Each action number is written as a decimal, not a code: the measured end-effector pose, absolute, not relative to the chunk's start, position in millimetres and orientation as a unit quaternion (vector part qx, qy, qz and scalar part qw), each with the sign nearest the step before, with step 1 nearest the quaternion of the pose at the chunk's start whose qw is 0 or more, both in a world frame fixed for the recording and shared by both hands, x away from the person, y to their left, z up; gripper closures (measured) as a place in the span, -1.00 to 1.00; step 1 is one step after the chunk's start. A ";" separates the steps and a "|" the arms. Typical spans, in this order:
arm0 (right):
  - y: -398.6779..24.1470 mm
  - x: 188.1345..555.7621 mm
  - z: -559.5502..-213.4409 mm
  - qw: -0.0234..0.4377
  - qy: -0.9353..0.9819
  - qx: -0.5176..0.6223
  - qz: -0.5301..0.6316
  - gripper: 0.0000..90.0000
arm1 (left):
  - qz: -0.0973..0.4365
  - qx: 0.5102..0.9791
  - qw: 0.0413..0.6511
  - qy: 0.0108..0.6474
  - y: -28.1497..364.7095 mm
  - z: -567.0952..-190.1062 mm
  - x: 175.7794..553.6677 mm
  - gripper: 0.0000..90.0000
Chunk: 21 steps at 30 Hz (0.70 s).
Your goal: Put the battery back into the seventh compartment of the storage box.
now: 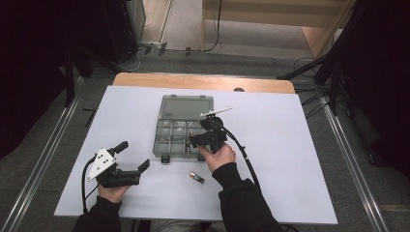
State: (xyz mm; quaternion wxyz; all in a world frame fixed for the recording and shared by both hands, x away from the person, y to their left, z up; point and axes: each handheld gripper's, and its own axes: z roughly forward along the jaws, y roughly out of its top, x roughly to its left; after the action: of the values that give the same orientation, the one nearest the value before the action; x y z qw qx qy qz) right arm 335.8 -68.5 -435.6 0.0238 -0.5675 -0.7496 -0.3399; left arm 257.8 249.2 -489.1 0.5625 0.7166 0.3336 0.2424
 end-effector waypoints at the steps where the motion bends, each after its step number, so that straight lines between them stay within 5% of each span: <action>1: -69.1 336.4 -435.8 0.026 -0.747 -0.570 -0.342 0.73 | 0.242 0.716 0.563 0.334 249.1 -489.1 257.8 -1.00; 5: -69.7 340.0 -440.5 0.034 -0.742 -0.580 -0.334 0.71 | 0.242 0.717 0.562 0.333 248.6 -488.9 257.8 -1.00; 10: -74.3 340.0 -442.7 0.043 -0.728 -0.595 -0.339 0.38 | 0.242 0.717 0.562 0.334 249.0 -488.6 258.0 -1.00; 13: -77.4 337.5 -438.6 0.034 -0.734 -0.584 -0.345 -0.01 | 0.242 0.717 0.562 0.333 248.8 -488.6 257.8 -1.00; 17: -80.1 330.9 -433.4 0.018 -0.778 -0.521 -0.351 -0.78 | 0.242 0.718 0.562 0.332 248.5 -488.9 258.2 -1.00; 21: -78.5 321.3 -429.9 -0.015 -0.818 -0.476 -0.322 -1.00 | 0.242 0.719 0.561 0.332 248.3 -489.0 258.2 -1.00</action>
State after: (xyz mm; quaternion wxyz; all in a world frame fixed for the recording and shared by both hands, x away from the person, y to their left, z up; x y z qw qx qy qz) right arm 321.3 -78.5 -429.9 -0.0150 -0.4762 -0.8181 -0.3220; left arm 258.2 248.3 -489.0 0.5607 0.7189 0.3322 0.2418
